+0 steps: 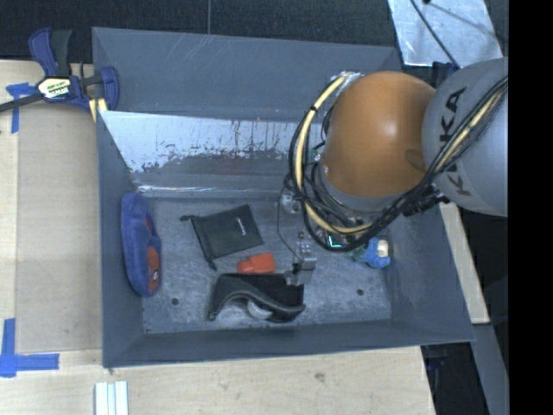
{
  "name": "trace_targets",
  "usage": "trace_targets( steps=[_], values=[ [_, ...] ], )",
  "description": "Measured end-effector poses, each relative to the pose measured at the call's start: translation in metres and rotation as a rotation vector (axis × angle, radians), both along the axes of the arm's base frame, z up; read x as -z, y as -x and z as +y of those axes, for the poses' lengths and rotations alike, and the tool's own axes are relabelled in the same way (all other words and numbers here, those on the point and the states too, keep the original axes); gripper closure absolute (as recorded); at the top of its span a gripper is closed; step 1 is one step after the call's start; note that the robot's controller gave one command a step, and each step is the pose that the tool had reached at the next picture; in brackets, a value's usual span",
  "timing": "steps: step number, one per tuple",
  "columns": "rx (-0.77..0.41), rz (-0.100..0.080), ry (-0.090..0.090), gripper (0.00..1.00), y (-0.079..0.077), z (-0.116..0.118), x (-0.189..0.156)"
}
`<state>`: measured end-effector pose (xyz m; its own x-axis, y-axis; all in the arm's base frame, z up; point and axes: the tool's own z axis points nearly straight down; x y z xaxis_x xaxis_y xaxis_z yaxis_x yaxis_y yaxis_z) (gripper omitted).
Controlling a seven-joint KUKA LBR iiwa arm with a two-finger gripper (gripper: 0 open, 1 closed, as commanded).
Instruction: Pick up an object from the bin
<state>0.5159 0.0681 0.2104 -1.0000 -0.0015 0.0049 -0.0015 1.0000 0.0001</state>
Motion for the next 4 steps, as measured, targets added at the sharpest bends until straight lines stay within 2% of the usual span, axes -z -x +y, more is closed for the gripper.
trace_targets(
  steps=[1,2,3,4],
  values=[
    [-0.063,-0.007,-0.002,0.00,-0.074,0.062,0.144],
    [0.013,-0.013,-0.002,0.00,-0.072,0.059,0.109],
    [0.164,-0.012,-0.001,0.00,-0.078,0.048,0.094],
    [0.243,-0.006,0.000,0.00,-0.065,0.047,0.142]
  ],
)
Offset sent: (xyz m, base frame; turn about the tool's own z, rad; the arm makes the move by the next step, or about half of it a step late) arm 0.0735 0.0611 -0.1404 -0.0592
